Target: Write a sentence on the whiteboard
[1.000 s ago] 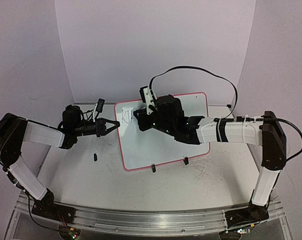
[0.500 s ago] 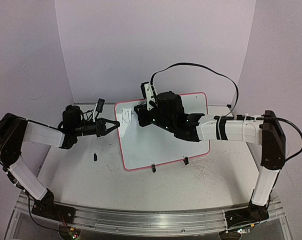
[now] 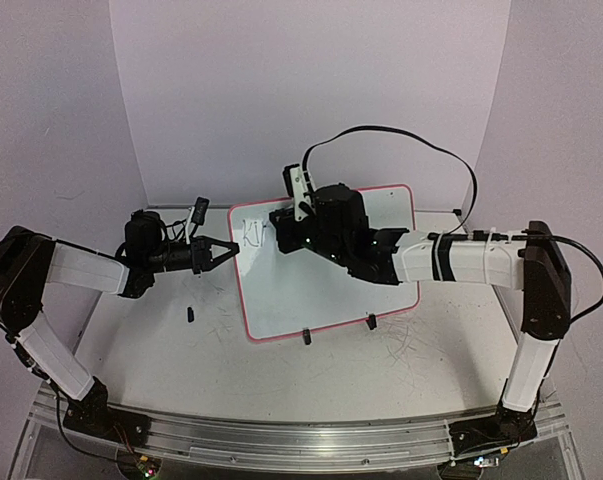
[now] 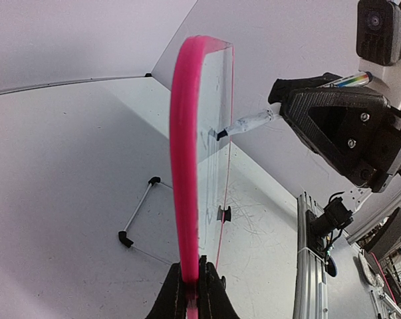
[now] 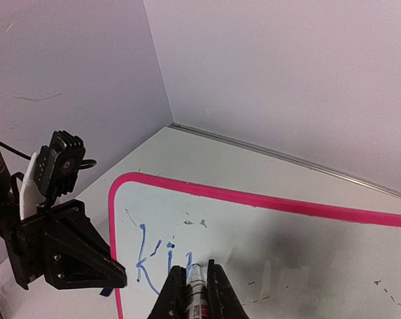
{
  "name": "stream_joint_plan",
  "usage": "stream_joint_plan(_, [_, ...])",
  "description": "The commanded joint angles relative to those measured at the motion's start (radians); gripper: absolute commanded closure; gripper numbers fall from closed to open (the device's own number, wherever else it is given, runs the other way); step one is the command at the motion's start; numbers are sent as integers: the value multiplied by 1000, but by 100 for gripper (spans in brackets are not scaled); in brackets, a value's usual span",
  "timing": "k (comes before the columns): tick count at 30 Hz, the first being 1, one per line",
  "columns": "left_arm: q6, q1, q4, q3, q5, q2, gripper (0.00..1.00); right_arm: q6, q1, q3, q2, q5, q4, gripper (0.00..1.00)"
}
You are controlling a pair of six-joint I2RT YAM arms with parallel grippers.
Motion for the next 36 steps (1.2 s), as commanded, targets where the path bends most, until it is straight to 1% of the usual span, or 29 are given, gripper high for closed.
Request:
stream_joint_plan(1, [48, -17, 13, 35, 46, -16, 100, -9, -15, -34, -29, 65, -5, 100])
stream_joint_plan(16, [45, -16, 12, 36, 46, -15, 100, 41, 2, -121, -48, 45, -10, 100])
stream_joint_plan(24, [45, -16, 10, 35, 43, -15, 100, 35, 4, -88, -53, 31, -10, 100])
stream_joint_plan(27, [46, -17, 9, 34, 41, -16, 100, 40, 6, -85, -104, -10, -8, 100])
stream_joint_plan(30, [47, -17, 9, 33, 39, -14, 100, 34, 1, -89, -142, 2, -2, 100])
stream_joint_plan(36, [46, -17, 8, 34, 41, -15, 100, 29, -19, -73, -115, 2, -3, 100])
